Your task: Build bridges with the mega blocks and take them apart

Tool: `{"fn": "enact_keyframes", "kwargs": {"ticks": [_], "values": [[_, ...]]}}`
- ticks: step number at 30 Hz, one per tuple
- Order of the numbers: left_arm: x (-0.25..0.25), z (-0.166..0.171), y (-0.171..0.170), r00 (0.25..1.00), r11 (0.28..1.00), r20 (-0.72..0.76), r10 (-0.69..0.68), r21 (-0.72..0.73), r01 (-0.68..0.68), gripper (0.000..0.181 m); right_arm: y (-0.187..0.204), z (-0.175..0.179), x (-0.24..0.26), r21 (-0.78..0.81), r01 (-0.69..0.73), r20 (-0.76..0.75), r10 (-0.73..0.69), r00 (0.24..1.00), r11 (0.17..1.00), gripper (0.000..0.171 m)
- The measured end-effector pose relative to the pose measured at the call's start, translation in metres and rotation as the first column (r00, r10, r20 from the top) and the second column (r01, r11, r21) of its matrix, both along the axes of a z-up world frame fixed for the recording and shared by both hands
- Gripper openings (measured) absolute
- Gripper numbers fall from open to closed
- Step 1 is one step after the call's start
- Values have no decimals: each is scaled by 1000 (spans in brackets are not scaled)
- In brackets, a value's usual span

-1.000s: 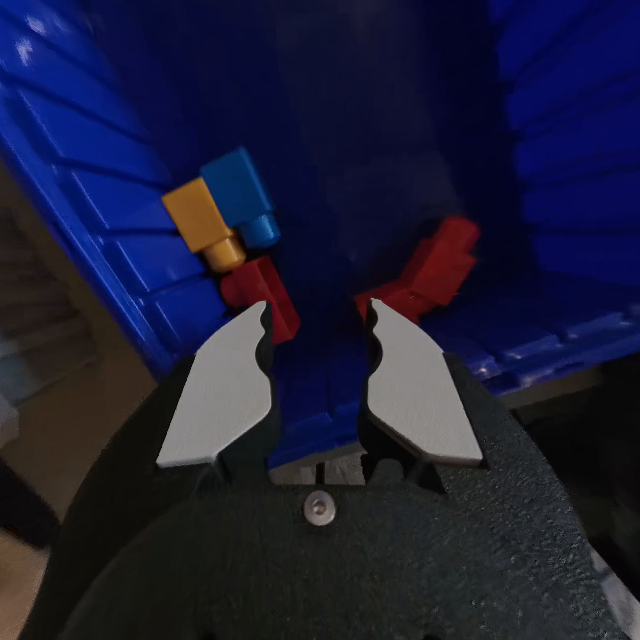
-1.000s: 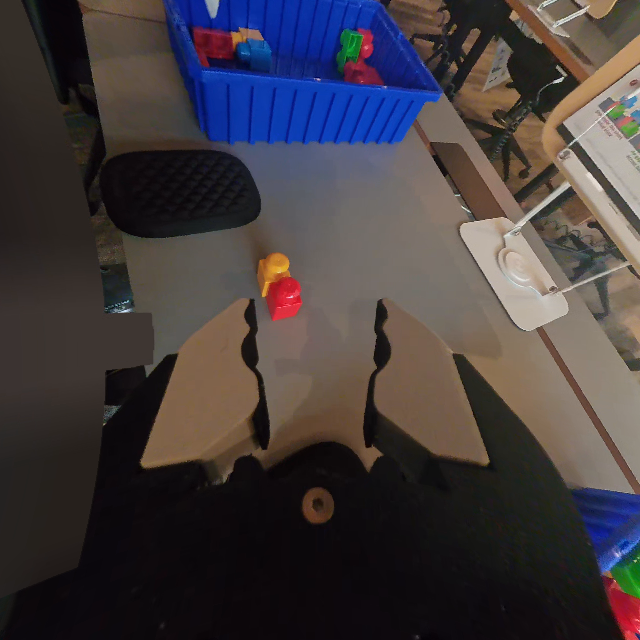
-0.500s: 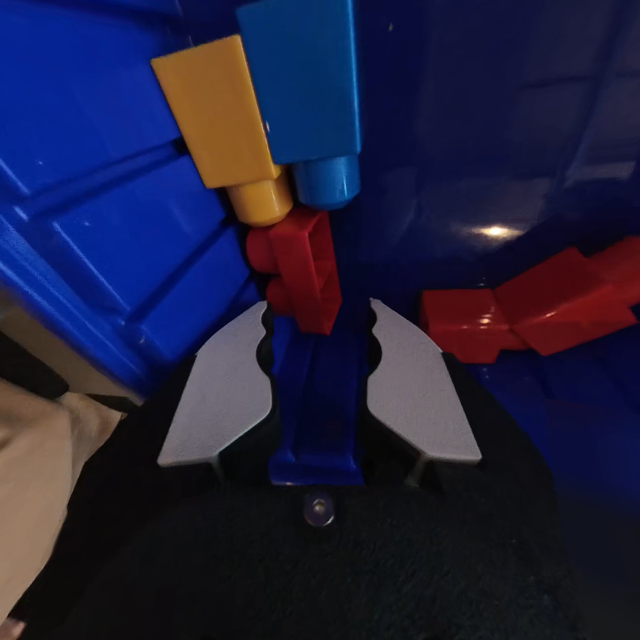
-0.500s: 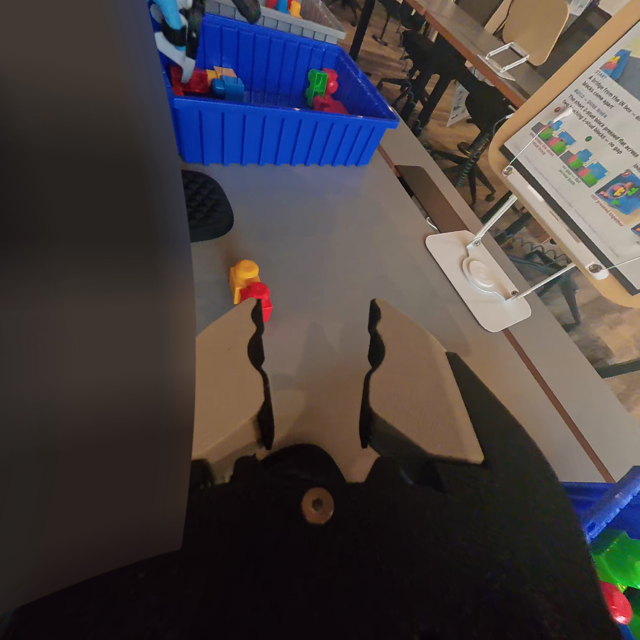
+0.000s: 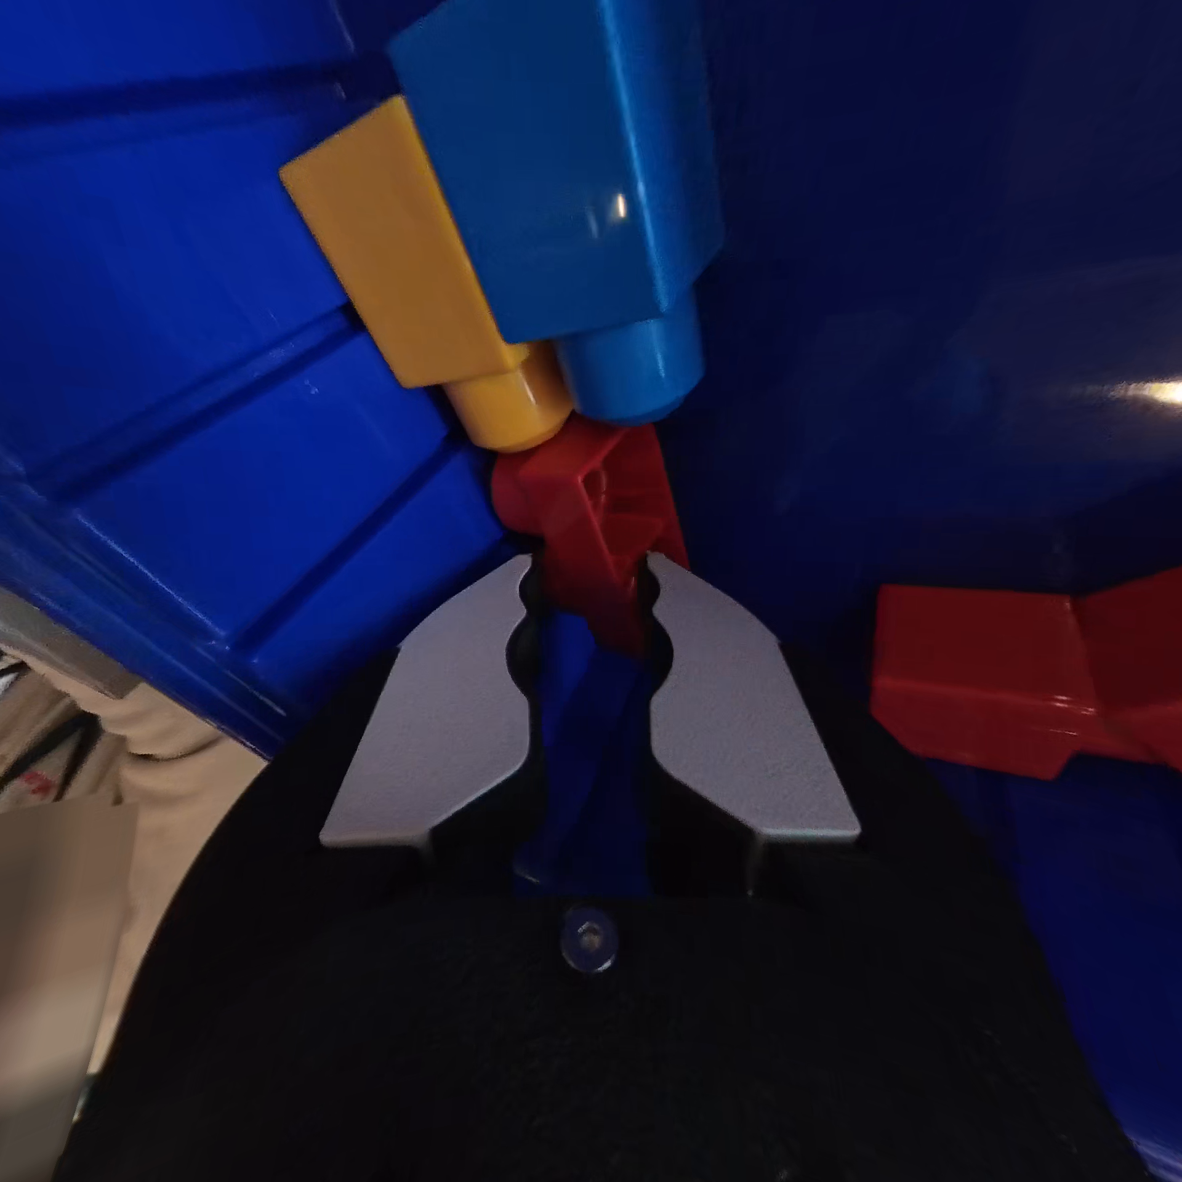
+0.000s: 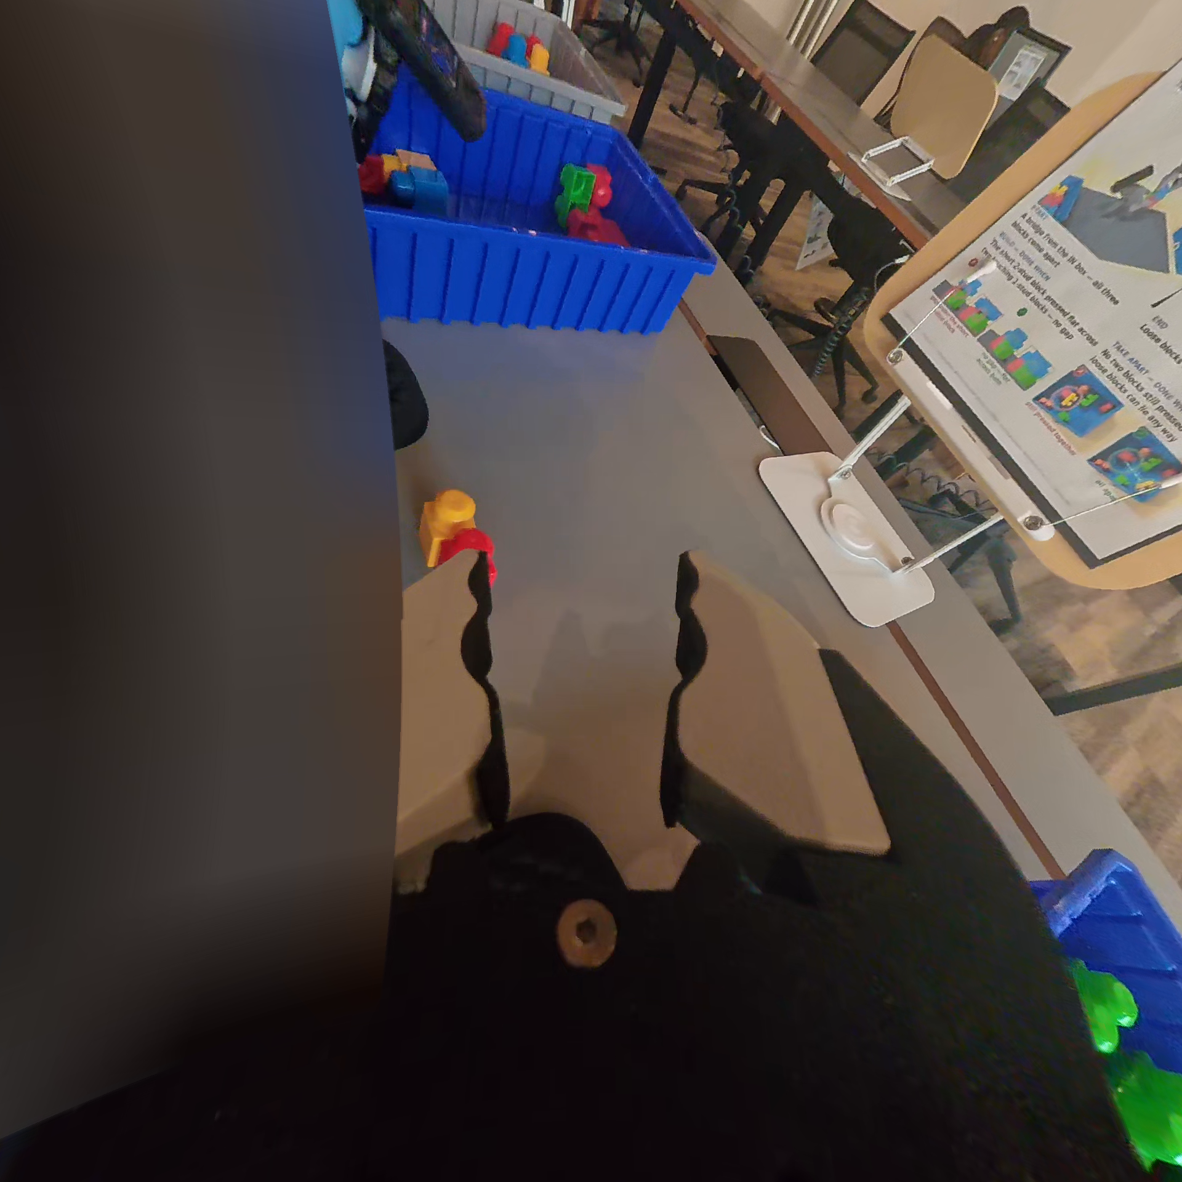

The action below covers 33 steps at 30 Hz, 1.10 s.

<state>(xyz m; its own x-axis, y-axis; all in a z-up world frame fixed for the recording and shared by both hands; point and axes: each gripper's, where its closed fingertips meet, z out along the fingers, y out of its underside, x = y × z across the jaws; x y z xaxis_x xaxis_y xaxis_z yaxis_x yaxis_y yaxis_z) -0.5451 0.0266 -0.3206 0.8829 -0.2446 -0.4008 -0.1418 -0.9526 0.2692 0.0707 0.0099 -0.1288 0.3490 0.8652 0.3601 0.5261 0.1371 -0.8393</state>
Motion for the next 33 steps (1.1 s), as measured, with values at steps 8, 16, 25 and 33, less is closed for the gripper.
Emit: {"fn": "enact_keyframes", "kwargs": {"ticks": [8,16,25,33], "values": [[17,14,23,976,954,7,-218,214,211,21,-9,2,-11,-7,-41,-3,41,999,999,53],[76,117,52,883,589,-190,-430,682,434,20,-14,-14,-55,-134,-170,-36,166,985,976,50],[198,215,30,611,60,-718,-334,631,774,20,-6,7,-130,-308,-295,-261,218,940,904,53],[290,238,14,468,-112,-844,-262,508,854,19,3,47,-194,-312,-331,-455,166,875,891,53]]}}
